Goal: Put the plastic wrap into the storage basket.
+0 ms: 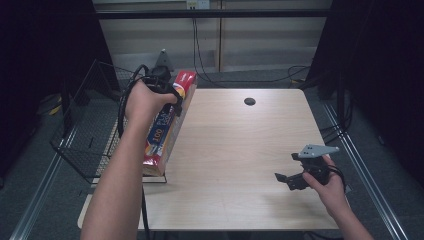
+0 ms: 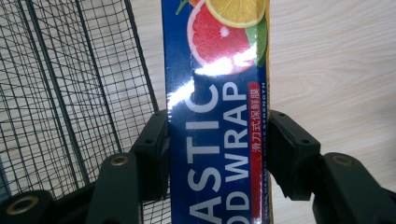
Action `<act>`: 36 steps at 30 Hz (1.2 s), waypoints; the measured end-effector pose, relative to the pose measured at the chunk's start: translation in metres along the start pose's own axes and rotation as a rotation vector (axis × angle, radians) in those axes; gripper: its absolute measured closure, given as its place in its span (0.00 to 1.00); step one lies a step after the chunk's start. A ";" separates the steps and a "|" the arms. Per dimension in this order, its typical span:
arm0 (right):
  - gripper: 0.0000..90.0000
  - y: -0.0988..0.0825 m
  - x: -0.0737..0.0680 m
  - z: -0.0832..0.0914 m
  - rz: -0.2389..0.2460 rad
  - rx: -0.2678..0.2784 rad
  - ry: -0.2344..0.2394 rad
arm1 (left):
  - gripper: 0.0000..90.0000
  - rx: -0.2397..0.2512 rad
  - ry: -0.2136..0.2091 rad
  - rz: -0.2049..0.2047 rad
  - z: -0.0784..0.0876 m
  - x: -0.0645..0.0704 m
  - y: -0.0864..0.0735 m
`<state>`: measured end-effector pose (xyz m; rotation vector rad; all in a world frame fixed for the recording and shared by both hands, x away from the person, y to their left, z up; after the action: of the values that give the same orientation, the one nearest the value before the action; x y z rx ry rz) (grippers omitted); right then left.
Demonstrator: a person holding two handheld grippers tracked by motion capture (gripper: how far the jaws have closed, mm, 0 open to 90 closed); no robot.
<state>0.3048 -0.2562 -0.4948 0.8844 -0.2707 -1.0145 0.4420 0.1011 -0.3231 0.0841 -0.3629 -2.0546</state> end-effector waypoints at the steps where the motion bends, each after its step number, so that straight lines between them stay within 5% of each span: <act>1: 0.02 0.000 0.000 0.000 0.000 0.000 0.000 | 0.51 -0.003 -0.001 0.004 0.001 0.000 0.000; 16: 0.02 -0.001 0.000 0.000 0.001 -0.003 -0.001 | 0.51 0.003 0.018 0.030 0.015 -0.013 -0.001; 36: 0.02 0.000 0.002 0.000 -0.011 0.002 -0.001 | 0.51 0.005 0.044 0.103 0.033 -0.047 -0.011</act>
<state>0.3057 -0.2579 -0.4949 0.8875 -0.2679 -1.0247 0.4486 0.1542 -0.2995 0.1114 -0.3381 -1.9473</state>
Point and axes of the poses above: each handheld gripper's, and its own axes: z roughly backward along the jaws, y roughly out of its top, x roughly to its right, the point moved 7 cm from there along -z, roughly forward along the jaws, and after that the axes turned 11 degrees about -z, right-handed, at the moved point
